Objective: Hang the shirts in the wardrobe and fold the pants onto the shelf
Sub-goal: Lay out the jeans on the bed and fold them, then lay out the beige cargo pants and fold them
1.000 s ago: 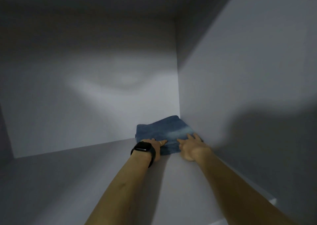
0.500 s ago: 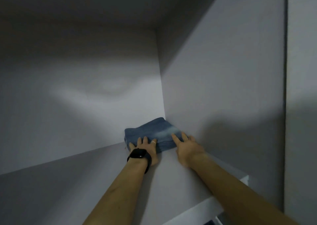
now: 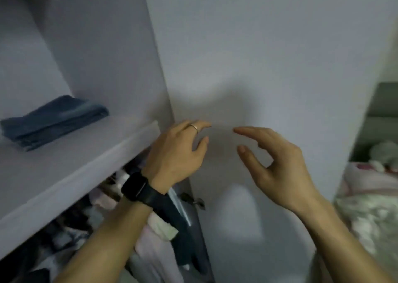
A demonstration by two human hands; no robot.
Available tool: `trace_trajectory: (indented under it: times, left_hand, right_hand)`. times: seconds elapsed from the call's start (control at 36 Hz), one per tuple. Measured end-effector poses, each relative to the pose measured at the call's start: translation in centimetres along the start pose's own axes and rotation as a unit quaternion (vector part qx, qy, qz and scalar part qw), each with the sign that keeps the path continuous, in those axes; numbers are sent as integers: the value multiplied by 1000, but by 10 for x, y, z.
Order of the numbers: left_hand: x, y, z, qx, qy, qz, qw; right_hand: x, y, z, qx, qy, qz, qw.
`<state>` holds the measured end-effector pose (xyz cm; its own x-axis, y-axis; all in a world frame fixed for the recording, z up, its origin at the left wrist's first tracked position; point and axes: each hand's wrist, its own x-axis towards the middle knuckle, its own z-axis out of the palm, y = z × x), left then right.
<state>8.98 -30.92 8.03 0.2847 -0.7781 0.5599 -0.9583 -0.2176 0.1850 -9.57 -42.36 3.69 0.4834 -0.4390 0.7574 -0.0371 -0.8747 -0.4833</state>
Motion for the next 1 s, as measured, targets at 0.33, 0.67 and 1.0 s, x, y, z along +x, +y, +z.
trace_trajectory:
  times: [0.33,0.67,1.0]
  left_hand:
    - [-79,341,200,-234,-258,250,904]
    - [-156,648,302,-228,-391,475,755]
    - [-289,866,464,-135,-467,634,601]
  right_hand:
    - [-300,54,-292,-270,141,353,884]
    - [-528,12,-454,-386,184,642,637]
    - [-731,102,-523,-320,181,816,446]
